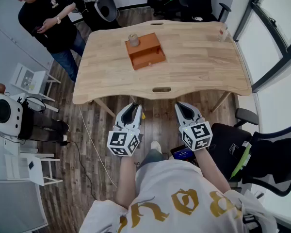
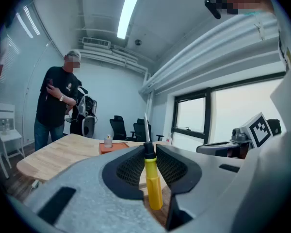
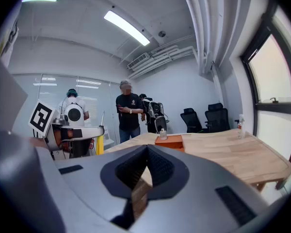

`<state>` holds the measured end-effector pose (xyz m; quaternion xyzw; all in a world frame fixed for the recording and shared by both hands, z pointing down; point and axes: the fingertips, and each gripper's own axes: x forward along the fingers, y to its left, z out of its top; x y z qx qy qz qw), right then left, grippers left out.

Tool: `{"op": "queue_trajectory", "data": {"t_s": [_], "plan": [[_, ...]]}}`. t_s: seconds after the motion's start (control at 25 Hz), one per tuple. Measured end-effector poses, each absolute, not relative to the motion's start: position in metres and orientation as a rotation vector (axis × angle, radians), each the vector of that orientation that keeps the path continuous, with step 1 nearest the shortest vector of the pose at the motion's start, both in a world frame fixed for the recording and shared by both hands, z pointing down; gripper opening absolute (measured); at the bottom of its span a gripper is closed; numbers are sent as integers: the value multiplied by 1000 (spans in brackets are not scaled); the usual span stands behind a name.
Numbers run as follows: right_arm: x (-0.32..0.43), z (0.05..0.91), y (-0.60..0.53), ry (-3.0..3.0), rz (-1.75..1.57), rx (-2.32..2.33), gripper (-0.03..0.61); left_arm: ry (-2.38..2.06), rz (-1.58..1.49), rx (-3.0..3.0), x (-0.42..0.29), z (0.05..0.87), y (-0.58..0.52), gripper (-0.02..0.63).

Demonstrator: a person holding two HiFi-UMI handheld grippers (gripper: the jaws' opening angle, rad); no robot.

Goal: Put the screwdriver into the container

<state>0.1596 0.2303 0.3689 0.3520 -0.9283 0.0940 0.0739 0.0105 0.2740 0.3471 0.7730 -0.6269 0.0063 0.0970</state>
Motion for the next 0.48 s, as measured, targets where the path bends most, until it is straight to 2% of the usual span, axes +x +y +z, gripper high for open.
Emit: {"op": "queue_trajectory", "data": {"t_s": [0.48], "plan": [[149, 375, 250, -2828, 330, 998, 9, -1838, 61, 2262, 8, 356, 298, 75]]}}
